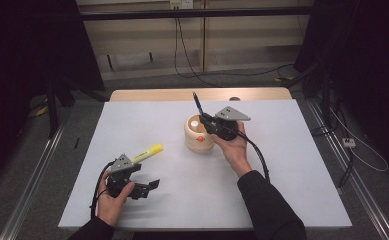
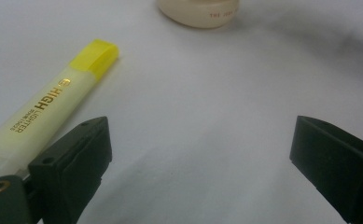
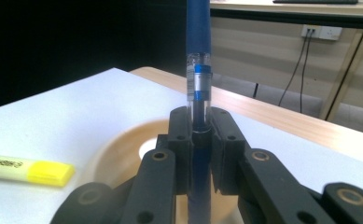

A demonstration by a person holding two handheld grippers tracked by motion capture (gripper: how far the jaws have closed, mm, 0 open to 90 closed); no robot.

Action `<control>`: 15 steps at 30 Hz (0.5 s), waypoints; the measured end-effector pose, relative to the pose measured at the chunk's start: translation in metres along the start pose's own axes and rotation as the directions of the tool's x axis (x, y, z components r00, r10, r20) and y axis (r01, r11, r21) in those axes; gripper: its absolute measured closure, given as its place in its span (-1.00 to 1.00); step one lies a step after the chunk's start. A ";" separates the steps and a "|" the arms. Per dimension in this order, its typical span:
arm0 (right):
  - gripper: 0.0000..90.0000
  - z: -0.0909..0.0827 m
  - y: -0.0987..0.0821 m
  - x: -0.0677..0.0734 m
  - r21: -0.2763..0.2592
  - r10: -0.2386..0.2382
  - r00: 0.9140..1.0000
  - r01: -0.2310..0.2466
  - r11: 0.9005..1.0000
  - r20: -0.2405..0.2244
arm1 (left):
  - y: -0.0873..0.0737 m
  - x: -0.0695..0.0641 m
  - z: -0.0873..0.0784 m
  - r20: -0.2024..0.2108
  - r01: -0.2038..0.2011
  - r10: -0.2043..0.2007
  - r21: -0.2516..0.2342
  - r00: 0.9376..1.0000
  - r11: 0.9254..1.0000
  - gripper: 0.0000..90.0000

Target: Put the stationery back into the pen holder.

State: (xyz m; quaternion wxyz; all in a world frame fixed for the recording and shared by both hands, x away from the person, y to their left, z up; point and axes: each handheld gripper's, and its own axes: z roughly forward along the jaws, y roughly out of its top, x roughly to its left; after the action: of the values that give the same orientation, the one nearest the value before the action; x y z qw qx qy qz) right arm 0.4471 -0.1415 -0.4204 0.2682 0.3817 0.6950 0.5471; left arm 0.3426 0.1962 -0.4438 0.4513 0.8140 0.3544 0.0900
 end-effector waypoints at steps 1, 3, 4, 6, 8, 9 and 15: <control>0.77 0.000 -0.001 -0.001 0.000 0.004 1.000 -0.004 1.000 0.002 | 0.000 0.000 0.000 0.001 0.002 -0.002 -0.002 1.000 1.000 -0.88; 0.60 -0.002 -0.002 -0.002 -0.006 0.019 1.000 -0.019 1.000 0.013 | 0.000 0.000 0.000 0.000 0.003 -0.003 -0.003 1.000 1.000 -0.88; 0.55 -0.003 -0.001 -0.003 -0.008 0.027 1.000 -0.027 1.000 0.014 | 0.000 0.000 0.000 0.001 0.001 -0.001 -0.001 1.000 1.000 -0.88; 0.39 -0.006 0.001 -0.004 -0.023 0.031 0.999 -0.031 0.999 0.008 | 0.000 0.000 0.000 0.000 0.000 0.000 0.002 1.000 1.000 -0.88; 0.23 -0.007 0.003 -0.004 -0.034 0.035 0.999 -0.034 0.999 0.010 | 0.000 0.000 0.000 -0.001 0.000 0.000 0.003 1.000 1.000 -0.88; 0.13 -0.008 0.004 -0.004 -0.037 0.042 0.999 -0.041 0.998 0.009 | 0.000 0.000 0.000 -0.001 0.000 0.000 0.004 1.000 1.000 -0.88; -0.15 -0.012 0.005 -0.008 -0.028 0.066 0.998 -0.065 0.997 0.017 | 0.000 0.000 0.000 0.001 0.001 -0.001 0.000 1.000 1.000 -0.88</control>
State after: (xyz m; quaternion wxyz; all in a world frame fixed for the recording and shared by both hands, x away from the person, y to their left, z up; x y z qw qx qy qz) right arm 0.4432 -0.1540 -0.4126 0.2616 0.4056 0.6722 0.5615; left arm 0.3426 0.1959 -0.4443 0.4516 0.8138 0.3548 0.0894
